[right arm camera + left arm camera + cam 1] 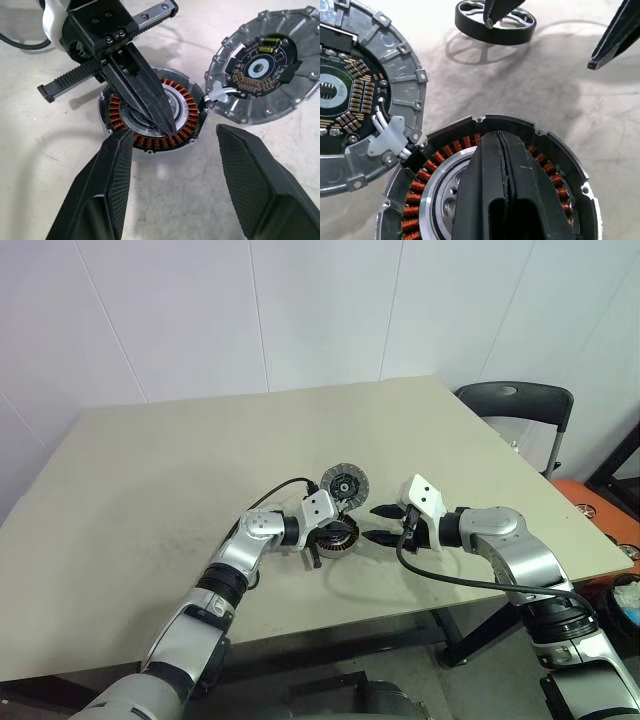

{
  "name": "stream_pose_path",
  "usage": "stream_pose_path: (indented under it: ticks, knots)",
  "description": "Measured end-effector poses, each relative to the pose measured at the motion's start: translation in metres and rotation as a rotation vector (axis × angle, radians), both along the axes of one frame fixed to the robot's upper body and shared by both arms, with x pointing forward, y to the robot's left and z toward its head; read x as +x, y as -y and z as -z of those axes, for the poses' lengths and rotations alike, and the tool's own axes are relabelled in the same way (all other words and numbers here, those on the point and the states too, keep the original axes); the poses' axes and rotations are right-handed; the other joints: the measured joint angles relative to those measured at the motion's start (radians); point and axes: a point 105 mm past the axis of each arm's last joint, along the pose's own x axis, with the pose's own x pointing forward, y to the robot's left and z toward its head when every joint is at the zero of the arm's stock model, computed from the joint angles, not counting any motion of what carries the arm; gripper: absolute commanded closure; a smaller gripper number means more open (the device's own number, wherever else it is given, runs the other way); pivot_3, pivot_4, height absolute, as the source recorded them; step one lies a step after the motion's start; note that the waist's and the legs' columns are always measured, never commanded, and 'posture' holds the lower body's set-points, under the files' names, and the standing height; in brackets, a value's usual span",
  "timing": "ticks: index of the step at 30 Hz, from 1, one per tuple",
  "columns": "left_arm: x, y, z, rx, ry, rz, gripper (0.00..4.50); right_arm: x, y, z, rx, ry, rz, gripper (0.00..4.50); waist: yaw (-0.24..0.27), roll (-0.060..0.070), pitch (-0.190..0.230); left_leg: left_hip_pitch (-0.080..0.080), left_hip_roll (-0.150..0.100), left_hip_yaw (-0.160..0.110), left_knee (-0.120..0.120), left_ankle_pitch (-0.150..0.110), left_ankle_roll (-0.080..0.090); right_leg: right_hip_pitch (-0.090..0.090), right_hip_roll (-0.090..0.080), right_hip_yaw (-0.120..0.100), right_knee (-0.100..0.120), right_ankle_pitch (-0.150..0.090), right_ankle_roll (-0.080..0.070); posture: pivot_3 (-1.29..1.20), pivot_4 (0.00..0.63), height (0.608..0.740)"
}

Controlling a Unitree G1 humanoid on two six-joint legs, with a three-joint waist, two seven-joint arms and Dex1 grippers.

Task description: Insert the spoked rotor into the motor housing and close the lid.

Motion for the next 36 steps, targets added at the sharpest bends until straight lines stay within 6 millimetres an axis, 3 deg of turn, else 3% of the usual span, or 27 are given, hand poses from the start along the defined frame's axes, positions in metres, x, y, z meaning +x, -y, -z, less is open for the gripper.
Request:
stream_pose_path:
  ticks: [8, 10, 14, 16, 18, 21, 25, 30, 36]
  knots:
    - [0.005, -0.01, -0.004, -0.057, -0.018, -0.05, 4.45, -0.001, -0.003, -0.002, 0.049, -0.013, 0.002, 1.71, -0.005, 0.0, 0.0, 0.0, 0.0, 0.0, 0.0, 0.0, 0.0, -0.001, 0.0, 0.0, 0.001, 0.0, 0.0, 0.0, 0.0, 0.74]
    - [0.008, -0.014, -0.019, -0.166, -0.051, -0.089, 4.45, -0.003, -0.008, -0.012, 0.147, -0.035, -0.006, 1.71, -0.005, 0.0, 0.001, -0.002, 0.001, 0.0, 0.0, 0.0, 0.0, -0.003, 0.0, 0.0, 0.001, 0.0, 0.0, 0.0, 0.0, 0.74]
    - [0.011, -0.031, -0.071, -0.332, -0.021, -0.099, 4.45, -0.006, -0.01, -0.029, 0.245, -0.053, -0.028, 1.71, -0.004, 0.0, 0.0, -0.002, 0.001, 0.0, 0.0, 0.0, 0.0, -0.003, 0.0, 0.0, 0.0, 0.0, 0.0, 0.0, 0.0, 0.74]
    - [0.006, -0.046, -0.079, -0.34, -0.03, -0.104, 4.45, -0.005, -0.004, -0.03, 0.237, -0.06, -0.014, 1.71, -0.006, 0.0, 0.0, -0.002, 0.0, 0.0, -0.001, -0.001, 0.001, -0.004, 0.0, 0.0, 0.0, 0.0, 0.0, 0.0, 0.0, 0.74]
    - [-0.002, -0.06, -0.074, -0.317, -0.056, -0.112, 4.45, -0.005, 0.004, -0.027, 0.209, -0.071, 0.004, 1.71, -0.006, 0.001, 0.0, -0.001, 0.0, 0.0, -0.001, -0.001, 0.001, -0.004, 0.0, 0.0, 0.001, 0.0, 0.0, 0.0, 0.0, 0.74]
    - [-0.018, -0.09, -0.048, -0.256, -0.128, -0.173, 4.45, -0.003, 0.025, -0.013, 0.156, -0.105, 0.074, 1.71, -0.004, 0.001, 0.0, -0.001, 0.0, 0.002, -0.001, -0.001, 0.001, -0.004, 0.0, 0.0, 0.001, 0.0, 0.0, 0.0, 0.0, 0.74]
    - [-0.036, -0.112, -0.018, -0.204, -0.186, -0.249, 4.45, -0.013, 0.051, 0.014, 0.104, -0.2, 0.17, 1.71, 0.006, 0.0, 0.0, -0.002, 0.0, 0.003, -0.001, -0.001, 0.001, -0.004, 0.0, 0.0, 0.0, 0.0, 0.0, 0.0, 0.0, 0.74]
    - [-0.037, -0.117, -0.015, -0.216, -0.119, -0.336, 4.45, -0.02, 0.066, 0.023, 0.087, -0.239, 0.23, 1.71, 0.019, 0.0, 0.0, -0.001, 0.001, 0.005, -0.001, -0.001, 0.001, -0.003, 0.0, 0.0, 0.001, 0.0, 0.0, 0.0, 0.0, 0.74]
    - [-0.025, -0.09, -0.028, -0.276, -0.054, -0.311, 4.45, -0.012, 0.053, 0.014, 0.111, -0.199, 0.211, 1.71, 0.024, 0.0, 0.0, 0.0, 0.001, 0.005, 0.0, 0.0, 0.001, -0.002, 0.0, 0.0, 0.001, 0.0, -0.001, 0.0, 0.0, 0.74]
